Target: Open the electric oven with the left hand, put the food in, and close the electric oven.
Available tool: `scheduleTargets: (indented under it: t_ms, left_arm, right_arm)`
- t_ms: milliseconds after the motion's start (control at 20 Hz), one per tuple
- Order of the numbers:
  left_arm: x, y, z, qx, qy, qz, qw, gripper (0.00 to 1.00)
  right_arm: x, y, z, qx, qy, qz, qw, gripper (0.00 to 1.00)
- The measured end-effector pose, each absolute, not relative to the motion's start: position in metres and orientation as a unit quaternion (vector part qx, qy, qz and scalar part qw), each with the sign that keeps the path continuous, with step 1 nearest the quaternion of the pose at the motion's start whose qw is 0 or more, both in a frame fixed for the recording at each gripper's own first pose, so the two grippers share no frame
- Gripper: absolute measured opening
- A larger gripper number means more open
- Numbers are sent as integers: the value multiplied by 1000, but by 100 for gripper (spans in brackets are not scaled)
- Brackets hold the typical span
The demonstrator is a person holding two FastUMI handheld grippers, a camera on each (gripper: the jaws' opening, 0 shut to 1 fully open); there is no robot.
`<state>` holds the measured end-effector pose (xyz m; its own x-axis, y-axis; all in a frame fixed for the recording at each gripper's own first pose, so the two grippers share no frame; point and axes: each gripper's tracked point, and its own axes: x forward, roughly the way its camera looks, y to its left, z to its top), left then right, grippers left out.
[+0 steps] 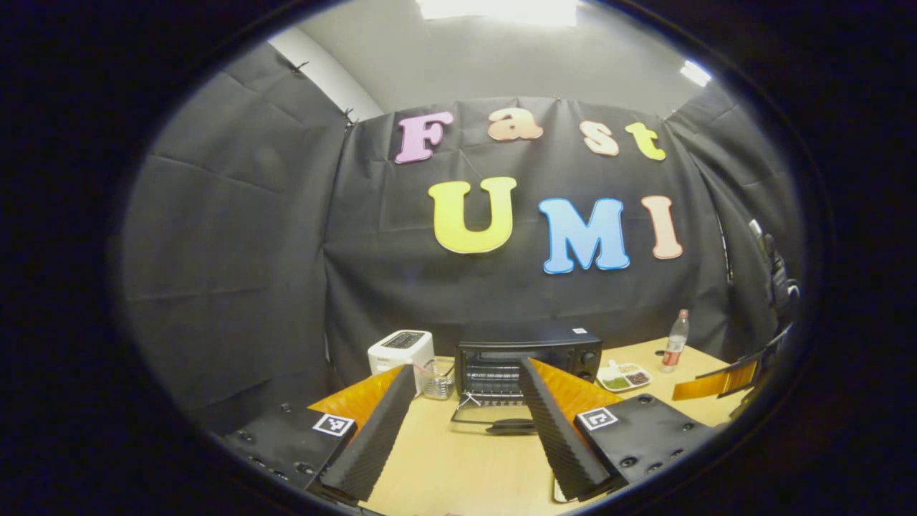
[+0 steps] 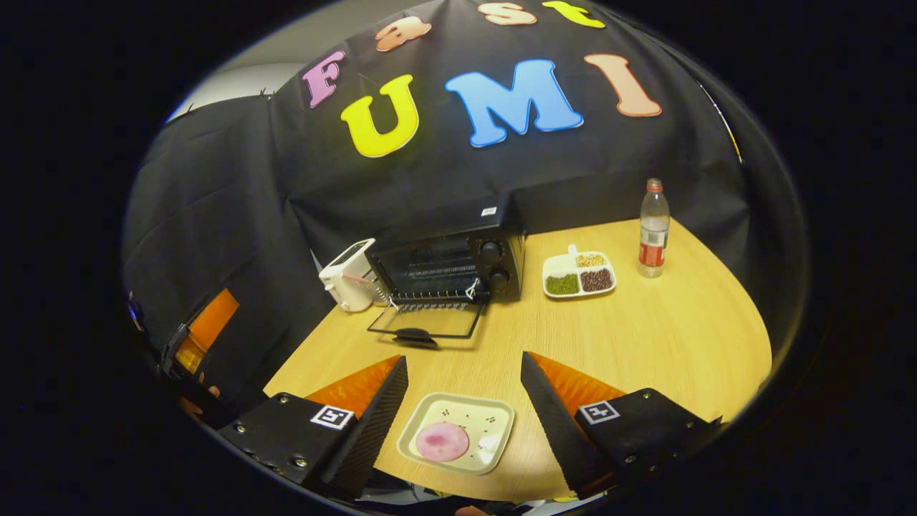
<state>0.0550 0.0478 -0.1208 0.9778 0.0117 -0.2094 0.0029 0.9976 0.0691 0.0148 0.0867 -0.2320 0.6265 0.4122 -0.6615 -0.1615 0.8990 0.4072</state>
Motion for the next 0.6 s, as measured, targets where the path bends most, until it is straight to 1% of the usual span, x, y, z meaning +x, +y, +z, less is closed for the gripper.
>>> scheduleTargets:
  t_ms: [300,550,600]
  left_arm:
    - [38,48,-110,21,101,2,995,100]
    - [27,54,-105,22,97,11,995,100]
    - [25,54,-107,19,101,13,995,100]
  right_arm:
    - [-5,95,-270,220,509,190,810,99]
    - [-21,97,-305,247,587,192,747,99]
    - [-25,98,-312,254,599,189,736,97]
